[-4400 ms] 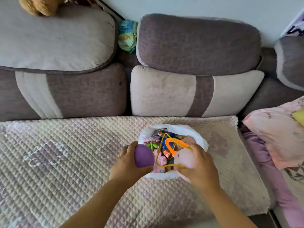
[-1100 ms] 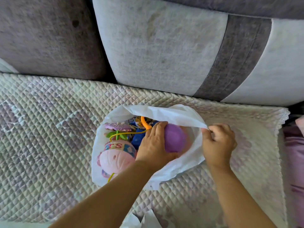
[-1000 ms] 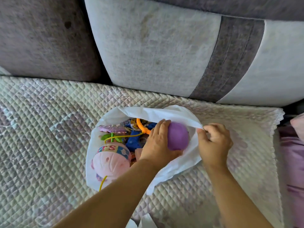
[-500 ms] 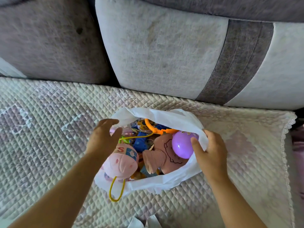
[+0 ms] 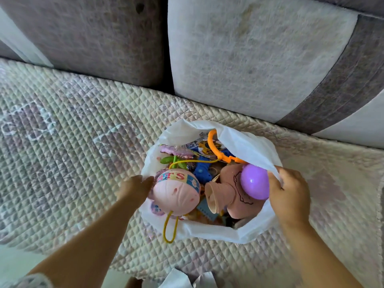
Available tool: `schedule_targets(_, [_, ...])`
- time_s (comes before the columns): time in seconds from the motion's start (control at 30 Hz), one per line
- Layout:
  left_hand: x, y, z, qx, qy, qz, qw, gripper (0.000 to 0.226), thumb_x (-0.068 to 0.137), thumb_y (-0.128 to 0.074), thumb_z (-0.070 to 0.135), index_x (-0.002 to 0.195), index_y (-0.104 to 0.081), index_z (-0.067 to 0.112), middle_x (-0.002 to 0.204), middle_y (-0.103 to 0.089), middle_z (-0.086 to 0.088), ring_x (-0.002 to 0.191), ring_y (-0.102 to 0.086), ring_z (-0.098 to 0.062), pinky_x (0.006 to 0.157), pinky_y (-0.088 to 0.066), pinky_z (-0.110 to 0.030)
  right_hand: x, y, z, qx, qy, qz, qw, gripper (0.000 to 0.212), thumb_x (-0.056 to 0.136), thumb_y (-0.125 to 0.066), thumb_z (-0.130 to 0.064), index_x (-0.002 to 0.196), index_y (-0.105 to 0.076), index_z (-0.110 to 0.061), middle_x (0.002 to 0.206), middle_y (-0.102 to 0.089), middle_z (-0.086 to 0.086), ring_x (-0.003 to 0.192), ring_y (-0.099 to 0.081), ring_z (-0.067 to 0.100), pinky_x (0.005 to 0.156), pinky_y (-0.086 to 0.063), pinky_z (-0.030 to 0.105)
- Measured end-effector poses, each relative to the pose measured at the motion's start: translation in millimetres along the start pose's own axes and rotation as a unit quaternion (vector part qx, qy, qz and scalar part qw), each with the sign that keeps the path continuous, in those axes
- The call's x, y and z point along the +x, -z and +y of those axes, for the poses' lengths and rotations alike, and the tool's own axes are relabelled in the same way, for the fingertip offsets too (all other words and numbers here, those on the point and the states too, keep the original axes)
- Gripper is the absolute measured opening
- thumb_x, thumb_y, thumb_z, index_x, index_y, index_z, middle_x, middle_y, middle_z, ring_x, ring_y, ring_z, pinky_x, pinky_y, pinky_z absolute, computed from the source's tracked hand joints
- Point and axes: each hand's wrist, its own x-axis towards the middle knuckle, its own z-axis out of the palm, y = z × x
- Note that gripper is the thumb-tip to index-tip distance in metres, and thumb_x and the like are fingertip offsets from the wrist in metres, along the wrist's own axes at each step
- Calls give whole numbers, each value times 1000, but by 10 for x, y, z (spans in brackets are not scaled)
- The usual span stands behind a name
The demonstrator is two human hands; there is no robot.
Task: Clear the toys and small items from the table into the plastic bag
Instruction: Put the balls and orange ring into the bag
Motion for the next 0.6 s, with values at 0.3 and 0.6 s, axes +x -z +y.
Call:
schedule_targets(0.3, [-405,376,223,5,-103,74,992,36,94,-46,33,72,-57,7,76,-64,-15,76,-59,-34,66,-46,-36,89,130,-83,49,-69,63,994,23,90,-54,-10,81,-61,9,92,-54,27,82,-53,42,69,-36,38])
schedule_targets(0.6, [-720,562,948,-69,-238,115,962,32,88,-55,22,64,-53,0,62,-57,-18,61,-54,-32,56,-44,-35,235,474,21,102,-88,206,969,32,88,-54,-11,69,-54,15,86,-54,34,79,-53,44,71,-38,39])
